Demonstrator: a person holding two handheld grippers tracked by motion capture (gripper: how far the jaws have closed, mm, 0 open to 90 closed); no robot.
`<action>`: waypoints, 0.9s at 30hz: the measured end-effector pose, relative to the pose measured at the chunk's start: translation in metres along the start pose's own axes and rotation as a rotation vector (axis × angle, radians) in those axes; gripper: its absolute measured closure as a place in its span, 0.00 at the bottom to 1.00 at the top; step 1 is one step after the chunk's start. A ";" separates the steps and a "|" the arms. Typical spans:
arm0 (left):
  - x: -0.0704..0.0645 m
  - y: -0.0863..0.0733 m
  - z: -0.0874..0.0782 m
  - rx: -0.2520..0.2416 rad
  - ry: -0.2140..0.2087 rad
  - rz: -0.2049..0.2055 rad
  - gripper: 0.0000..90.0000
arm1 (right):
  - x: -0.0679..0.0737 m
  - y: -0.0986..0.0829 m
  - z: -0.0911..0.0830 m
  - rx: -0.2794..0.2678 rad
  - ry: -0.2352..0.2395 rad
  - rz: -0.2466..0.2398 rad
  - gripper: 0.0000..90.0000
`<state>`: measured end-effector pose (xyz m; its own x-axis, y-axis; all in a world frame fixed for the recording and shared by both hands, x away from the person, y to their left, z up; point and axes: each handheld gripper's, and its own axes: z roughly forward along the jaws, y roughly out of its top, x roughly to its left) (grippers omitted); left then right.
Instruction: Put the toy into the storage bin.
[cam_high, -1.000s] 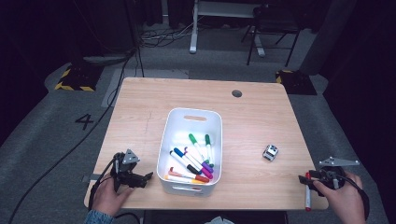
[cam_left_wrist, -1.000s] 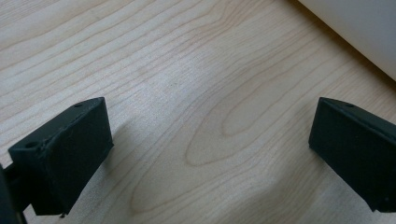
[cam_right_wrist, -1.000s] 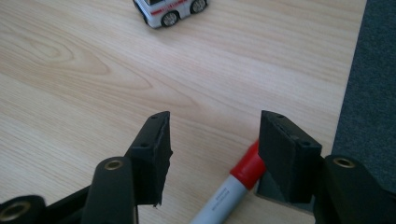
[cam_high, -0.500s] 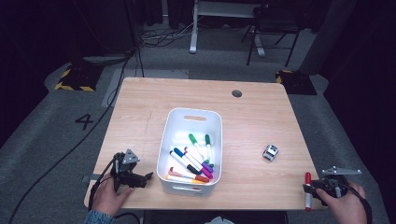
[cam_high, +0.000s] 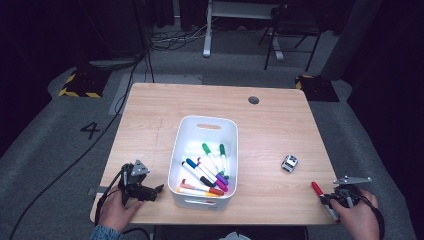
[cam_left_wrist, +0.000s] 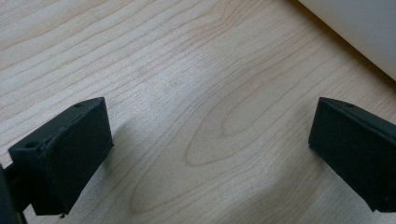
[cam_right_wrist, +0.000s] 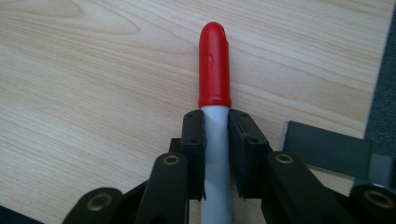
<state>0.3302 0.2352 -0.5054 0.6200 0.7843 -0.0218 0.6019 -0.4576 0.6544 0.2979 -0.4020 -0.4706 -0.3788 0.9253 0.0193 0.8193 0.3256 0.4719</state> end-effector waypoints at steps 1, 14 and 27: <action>0.000 0.000 0.000 0.000 0.002 -0.001 0.00 | 0.001 0.001 0.000 0.000 0.005 -0.006 0.86; 0.000 0.000 0.000 0.001 -0.001 0.001 0.00 | 0.019 0.021 -0.015 -0.077 0.069 -0.066 0.86; -0.002 -0.001 0.000 -0.003 0.007 -0.020 0.00 | 0.057 0.068 -0.042 -0.161 0.169 -0.189 0.86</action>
<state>0.3277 0.2341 -0.5060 0.6047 0.7959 -0.0295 0.6122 -0.4408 0.6565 0.3143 -0.3356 -0.4005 -0.5957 0.8011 0.0581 0.6539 0.4416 0.6144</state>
